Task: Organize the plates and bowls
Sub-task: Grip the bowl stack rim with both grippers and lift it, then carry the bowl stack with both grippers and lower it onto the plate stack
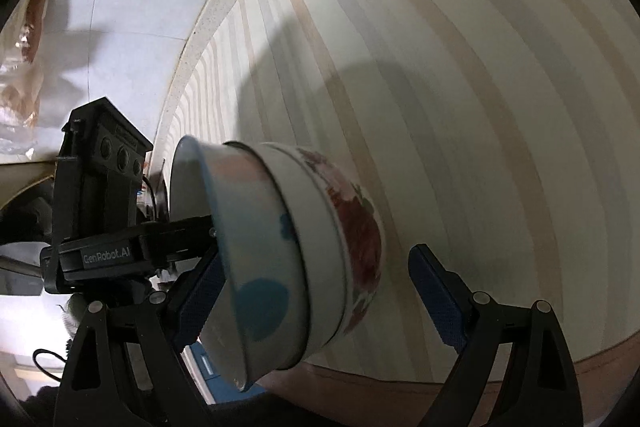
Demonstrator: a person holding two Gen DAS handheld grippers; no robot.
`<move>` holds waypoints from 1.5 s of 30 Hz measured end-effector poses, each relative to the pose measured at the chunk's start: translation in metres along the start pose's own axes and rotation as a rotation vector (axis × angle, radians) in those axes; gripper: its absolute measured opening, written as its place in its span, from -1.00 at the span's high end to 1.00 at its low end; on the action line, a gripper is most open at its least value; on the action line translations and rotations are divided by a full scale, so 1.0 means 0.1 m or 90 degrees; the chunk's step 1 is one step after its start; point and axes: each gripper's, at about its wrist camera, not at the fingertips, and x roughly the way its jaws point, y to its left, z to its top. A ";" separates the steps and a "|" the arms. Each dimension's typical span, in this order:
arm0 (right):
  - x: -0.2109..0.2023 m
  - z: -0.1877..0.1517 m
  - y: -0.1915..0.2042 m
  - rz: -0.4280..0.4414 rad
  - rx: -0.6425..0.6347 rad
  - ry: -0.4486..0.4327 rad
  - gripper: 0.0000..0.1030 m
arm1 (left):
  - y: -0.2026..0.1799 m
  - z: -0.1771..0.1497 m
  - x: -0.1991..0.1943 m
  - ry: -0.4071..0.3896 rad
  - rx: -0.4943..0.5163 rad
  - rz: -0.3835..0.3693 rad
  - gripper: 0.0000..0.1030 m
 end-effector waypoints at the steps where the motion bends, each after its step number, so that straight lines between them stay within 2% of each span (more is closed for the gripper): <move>1: 0.01 0.01 0.00 0.003 -0.002 -0.001 -0.78 | 0.00 0.01 -0.01 -0.003 0.000 0.000 0.03; 4: 0.05 0.05 0.03 0.019 -0.008 -0.003 -0.57 | 0.04 0.01 -0.03 -0.009 -0.007 -0.008 0.09; 6: 0.06 0.05 0.05 -0.003 -0.015 -0.004 -0.38 | 0.05 -0.01 -0.04 -0.015 -0.004 -0.008 0.11; 7: 0.08 0.07 0.06 -0.012 -0.019 -0.002 -0.37 | 0.04 -0.01 -0.04 -0.018 -0.001 -0.004 0.11; 9: 0.11 0.07 0.05 -0.025 -0.022 0.002 -0.13 | 0.02 -0.03 -0.05 -0.024 0.003 0.005 0.11; 11: 0.14 0.09 0.05 -0.043 -0.029 0.007 -0.03 | 0.00 -0.04 -0.06 -0.029 0.004 0.014 0.11; 19: 0.14 0.11 0.03 -0.042 -0.027 0.023 -0.01 | -0.04 -0.11 -0.09 -0.038 0.003 0.042 0.11; 32: 0.12 0.09 0.15 -0.022 -0.022 0.052 -0.01 | -0.08 -0.21 -0.24 -0.046 -0.021 0.051 0.11; 39: 0.16 0.10 0.35 -0.022 -0.023 0.070 -0.01 | -0.03 -0.29 -0.42 -0.052 -0.034 0.055 0.11; 45: 0.22 0.00 0.60 -0.024 -0.022 0.085 -0.01 | 0.16 -0.41 -0.64 -0.055 -0.044 0.053 0.11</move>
